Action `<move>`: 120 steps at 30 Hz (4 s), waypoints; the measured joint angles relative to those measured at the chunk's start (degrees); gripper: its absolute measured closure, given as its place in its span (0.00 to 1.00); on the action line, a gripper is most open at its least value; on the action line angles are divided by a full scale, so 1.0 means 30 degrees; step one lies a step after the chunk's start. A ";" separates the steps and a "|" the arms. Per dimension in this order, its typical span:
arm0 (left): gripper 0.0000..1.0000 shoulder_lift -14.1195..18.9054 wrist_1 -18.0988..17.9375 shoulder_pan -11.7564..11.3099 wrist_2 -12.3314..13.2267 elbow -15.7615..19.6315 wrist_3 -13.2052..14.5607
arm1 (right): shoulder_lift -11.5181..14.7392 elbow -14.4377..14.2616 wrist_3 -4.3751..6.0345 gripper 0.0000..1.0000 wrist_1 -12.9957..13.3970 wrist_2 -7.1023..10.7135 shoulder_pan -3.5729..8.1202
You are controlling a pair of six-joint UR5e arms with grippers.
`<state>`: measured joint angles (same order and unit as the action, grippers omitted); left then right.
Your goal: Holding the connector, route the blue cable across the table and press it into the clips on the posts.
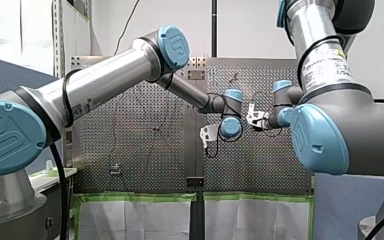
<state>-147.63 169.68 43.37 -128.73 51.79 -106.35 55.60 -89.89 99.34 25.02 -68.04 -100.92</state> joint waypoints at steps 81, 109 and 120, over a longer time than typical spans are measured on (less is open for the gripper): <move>1.00 0.4349 0.2183 0.0806 0.0237 -0.1462 -0.1714 | 0.7359 0.0591 0.5276 1.00 -0.2643 0.2148 0.1073; 1.00 0.4587 0.2576 -0.0006 0.1299 -0.1809 -0.1540 | 0.7192 0.0839 0.5581 1.00 -0.2280 0.2552 0.1114; 1.00 0.4861 0.3576 0.0719 0.1605 -0.1781 -0.1225 | 0.7177 0.0820 0.5578 1.00 -0.2285 0.2555 0.1101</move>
<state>-133.05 180.41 45.53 -123.92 46.45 -110.02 77.13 -87.43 116.08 18.17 -60.37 -97.62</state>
